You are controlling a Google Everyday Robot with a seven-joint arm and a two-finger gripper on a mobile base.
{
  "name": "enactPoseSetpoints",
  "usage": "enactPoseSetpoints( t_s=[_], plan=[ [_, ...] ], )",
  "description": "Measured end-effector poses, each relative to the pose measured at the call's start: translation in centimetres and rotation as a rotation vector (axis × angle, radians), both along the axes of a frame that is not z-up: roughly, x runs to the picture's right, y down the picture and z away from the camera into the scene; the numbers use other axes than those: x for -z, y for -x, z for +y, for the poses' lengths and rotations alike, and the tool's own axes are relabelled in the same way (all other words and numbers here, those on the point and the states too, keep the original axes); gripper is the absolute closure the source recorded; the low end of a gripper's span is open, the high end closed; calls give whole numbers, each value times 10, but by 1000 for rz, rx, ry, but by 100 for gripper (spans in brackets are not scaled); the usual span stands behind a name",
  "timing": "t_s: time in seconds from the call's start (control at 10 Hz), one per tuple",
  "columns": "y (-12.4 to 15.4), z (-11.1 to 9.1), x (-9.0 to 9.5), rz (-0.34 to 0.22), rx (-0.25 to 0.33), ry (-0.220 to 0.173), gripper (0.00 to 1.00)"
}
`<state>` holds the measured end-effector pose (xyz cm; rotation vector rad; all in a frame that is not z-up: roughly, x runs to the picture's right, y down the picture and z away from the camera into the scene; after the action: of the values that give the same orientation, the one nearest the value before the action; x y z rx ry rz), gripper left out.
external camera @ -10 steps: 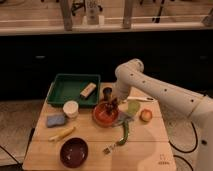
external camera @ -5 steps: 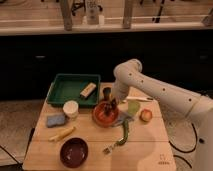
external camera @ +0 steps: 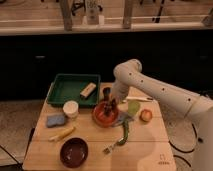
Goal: Place grapes in red bowl
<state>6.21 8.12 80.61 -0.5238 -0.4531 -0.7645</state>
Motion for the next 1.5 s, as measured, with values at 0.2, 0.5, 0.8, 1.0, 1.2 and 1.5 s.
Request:
enactPoseSetpoints(
  t_s=[0.2,0.5,0.8,1.0,1.2,1.5],
  plan=[
    [1,1,0,-5,2,3,100],
    [1,2,0,-10,5,8,94],
    [2,3,0,-15,8,12,94],
    [2,4,0,-17,9,16,94],
    [3,5,0,-20,10,18,94],
    [3,6,-1,-24,12,22,94]
  ],
)
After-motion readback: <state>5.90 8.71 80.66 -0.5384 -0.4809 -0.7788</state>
